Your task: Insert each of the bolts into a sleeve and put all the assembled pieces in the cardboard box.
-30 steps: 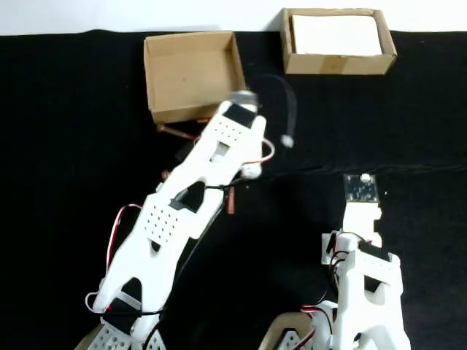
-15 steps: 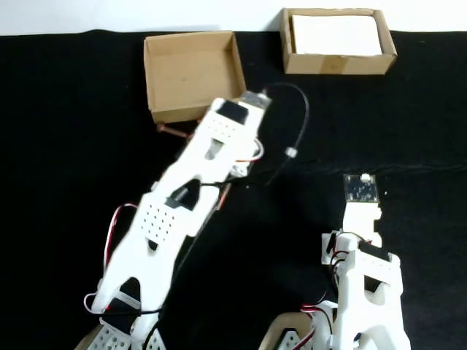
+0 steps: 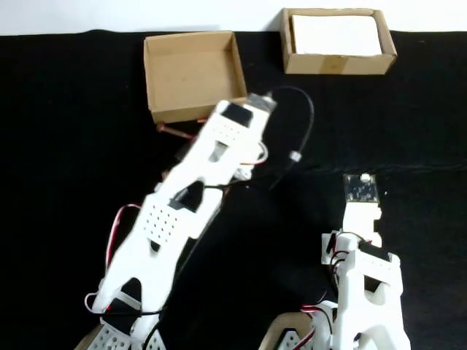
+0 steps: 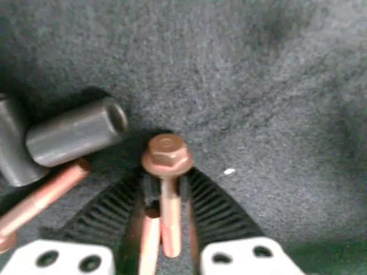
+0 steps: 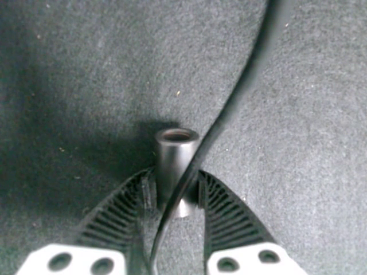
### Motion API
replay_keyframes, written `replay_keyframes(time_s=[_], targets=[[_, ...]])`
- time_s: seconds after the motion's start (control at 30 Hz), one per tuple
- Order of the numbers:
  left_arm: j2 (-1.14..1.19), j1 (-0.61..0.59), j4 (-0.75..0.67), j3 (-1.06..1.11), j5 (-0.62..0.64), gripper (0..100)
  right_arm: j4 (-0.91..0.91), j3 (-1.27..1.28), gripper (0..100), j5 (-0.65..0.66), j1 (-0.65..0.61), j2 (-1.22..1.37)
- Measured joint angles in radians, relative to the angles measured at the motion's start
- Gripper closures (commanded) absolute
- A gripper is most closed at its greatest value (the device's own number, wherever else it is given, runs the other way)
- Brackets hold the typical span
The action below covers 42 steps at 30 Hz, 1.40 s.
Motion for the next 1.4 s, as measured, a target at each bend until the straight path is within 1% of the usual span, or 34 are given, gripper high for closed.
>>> replay_keyframes(time_s=[0.17,0.33,0.43,0.57,0.67,0.83,0.97,1.07,1.17,1.27,1.4], targets=[[0.002,0.000,0.000,-0.003,0.000,99,0.000,0.000,99.1,0.000,0.000,0.000],[-0.046,-0.002,0.061,-0.078,0.000,99,0.000,0.000,99.1,0.000,0.000,0.000],[-0.157,-0.009,0.089,-0.129,-0.035,99,0.029,-0.018,99.1,0.000,0.000,0.000],[-0.361,-0.003,0.098,-0.146,-0.112,99,0.169,-0.104,99.1,-0.002,0.002,-0.028],[-0.506,-0.003,0.103,-0.146,-0.140,99,0.282,-0.193,99.1,-0.002,0.002,-0.133],[-0.733,-0.003,0.107,-0.149,-0.144,99,0.443,-0.333,99.1,-0.002,0.002,-0.384],[-0.908,-0.003,0.110,-0.140,-0.144,99,0.516,-0.382,99.1,-0.002,0.002,-0.600],[-1.066,-0.003,0.110,-0.061,-0.144,99,0.526,-0.387,99.1,-0.002,0.002,-0.772],[-1.240,-0.005,0.110,0.066,-0.144,99,0.526,-0.388,99.1,-0.002,-0.011,-0.939],[-1.430,-0.005,0.110,0.219,-0.144,99,0.526,-0.342,99.1,-0.002,-0.072,-1.082],[-1.692,-0.009,0.097,0.439,-0.144,99,0.511,-0.236,99.1,-0.002,-0.144,-1.169]])
